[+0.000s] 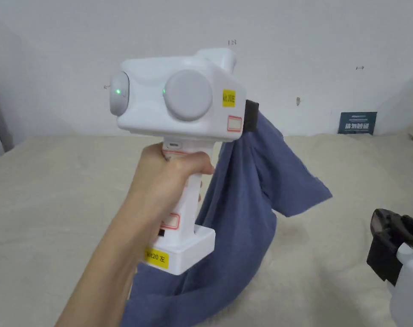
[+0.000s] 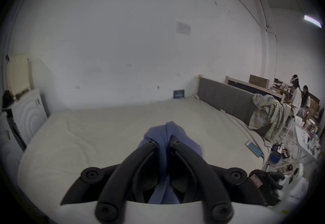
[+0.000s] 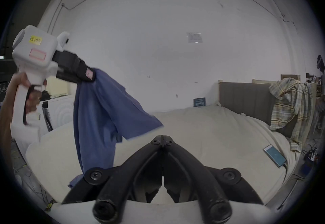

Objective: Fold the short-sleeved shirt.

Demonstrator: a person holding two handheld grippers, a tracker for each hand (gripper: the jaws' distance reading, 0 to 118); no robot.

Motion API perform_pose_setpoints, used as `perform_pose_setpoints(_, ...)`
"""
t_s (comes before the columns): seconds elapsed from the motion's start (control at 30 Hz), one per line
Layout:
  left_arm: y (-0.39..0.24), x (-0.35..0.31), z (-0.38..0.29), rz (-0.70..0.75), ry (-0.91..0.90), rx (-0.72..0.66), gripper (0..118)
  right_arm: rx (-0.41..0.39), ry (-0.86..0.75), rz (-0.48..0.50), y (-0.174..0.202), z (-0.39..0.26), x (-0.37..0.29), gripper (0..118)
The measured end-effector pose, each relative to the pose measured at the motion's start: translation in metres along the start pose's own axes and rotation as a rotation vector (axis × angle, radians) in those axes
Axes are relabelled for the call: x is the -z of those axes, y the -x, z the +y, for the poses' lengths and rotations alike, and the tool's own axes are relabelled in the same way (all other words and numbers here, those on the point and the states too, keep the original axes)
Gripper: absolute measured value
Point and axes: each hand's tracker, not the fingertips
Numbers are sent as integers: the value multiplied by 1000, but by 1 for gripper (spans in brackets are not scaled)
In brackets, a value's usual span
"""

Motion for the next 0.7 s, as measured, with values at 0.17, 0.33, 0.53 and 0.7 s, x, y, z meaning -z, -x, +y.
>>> perform_pose_setpoints(0.17,-23,86,-79,-94,240,-38,9,-40,63,-80,-20,-13,11,0)
perform_pose_setpoints(0.33,-36,134,-157,-113,383,-76,9,-8,125,-84,-33,-26,24,0)
perform_pose_setpoints(0.53,-32,151,-193,-98,451,-124,9,1,186,-83,-38,-38,37,0)
perform_pose_setpoints(0.7,-29,148,-195,-134,432,-122,24,0,207,-69,-33,-45,43,0)
